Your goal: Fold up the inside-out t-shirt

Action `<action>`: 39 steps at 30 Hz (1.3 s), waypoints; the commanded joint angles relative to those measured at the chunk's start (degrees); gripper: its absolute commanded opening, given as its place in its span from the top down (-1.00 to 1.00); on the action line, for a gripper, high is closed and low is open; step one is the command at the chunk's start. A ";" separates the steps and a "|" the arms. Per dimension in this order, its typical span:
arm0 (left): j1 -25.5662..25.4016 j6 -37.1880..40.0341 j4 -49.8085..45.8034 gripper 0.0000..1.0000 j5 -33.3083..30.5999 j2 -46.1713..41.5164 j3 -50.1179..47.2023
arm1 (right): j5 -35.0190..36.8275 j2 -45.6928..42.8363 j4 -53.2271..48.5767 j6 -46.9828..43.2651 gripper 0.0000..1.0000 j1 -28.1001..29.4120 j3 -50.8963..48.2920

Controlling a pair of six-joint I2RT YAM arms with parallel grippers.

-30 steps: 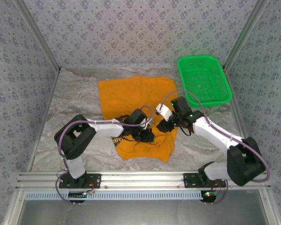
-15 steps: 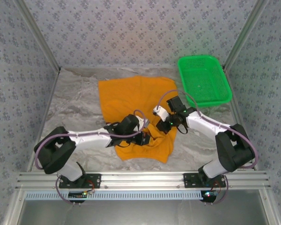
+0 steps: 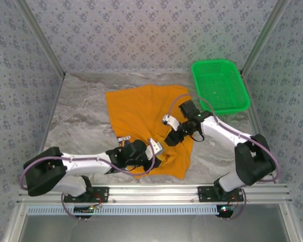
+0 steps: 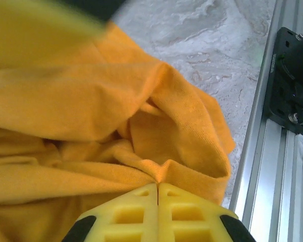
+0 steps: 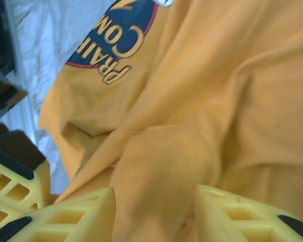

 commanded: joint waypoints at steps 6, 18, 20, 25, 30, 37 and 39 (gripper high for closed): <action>-1.66 10.74 1.36 1.00 -8.19 -3.01 -1.66 | 6.97 6.94 -2.97 3.44 0.81 5.17 3.49; -11.11 23.78 -4.52 0.98 -6.82 6.00 5.41 | 21.14 7.68 25.51 23.77 1.00 -7.47 0.59; -11.51 23.14 -7.95 0.75 -6.83 10.30 9.57 | 19.98 8.84 26.46 24.85 0.85 -7.65 0.69; -11.18 20.30 -11.12 0.39 -8.10 11.64 13.71 | 21.20 2.32 25.30 24.71 0.29 -6.02 -2.99; -1.23 10.64 -11.68 0.27 -2.21 3.46 11.46 | 28.80 -8.00 16.52 27.99 0.02 -7.43 -6.23; 16.21 -8.38 -18.25 0.02 7.49 6.62 19.50 | 21.69 -7.79 5.45 36.86 0.09 -6.91 -2.95; 17.45 -9.83 -21.06 0.02 9.62 11.00 23.98 | 18.49 -5.09 3.97 38.56 0.15 -6.01 -1.43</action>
